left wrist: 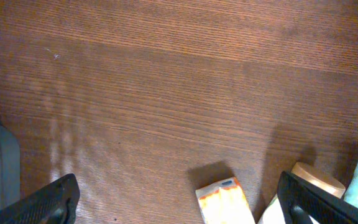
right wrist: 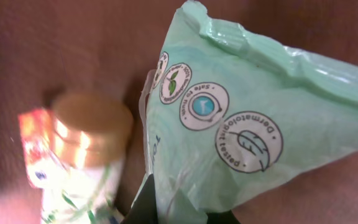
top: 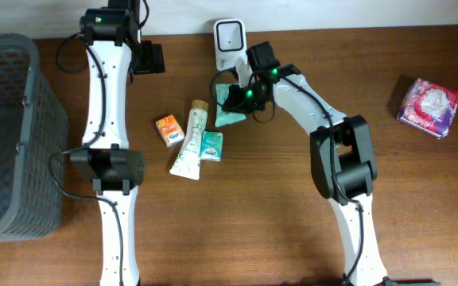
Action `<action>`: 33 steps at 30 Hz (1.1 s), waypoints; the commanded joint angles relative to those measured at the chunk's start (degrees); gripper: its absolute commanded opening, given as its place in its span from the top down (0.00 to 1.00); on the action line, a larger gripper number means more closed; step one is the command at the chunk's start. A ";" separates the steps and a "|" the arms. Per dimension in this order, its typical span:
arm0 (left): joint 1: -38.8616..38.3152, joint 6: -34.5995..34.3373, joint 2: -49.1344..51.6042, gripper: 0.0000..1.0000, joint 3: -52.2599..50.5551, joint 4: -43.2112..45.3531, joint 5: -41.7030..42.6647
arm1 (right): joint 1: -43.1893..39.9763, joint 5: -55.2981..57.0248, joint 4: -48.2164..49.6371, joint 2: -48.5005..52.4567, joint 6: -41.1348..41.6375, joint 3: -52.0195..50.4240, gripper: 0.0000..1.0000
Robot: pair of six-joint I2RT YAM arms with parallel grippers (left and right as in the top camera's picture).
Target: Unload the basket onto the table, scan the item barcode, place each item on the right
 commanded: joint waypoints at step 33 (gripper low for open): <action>0.42 0.09 -1.81 0.01 -0.22 0.04 -0.61 | -66.05 12.68 -21.73 -3.67 9.38 14.58 0.96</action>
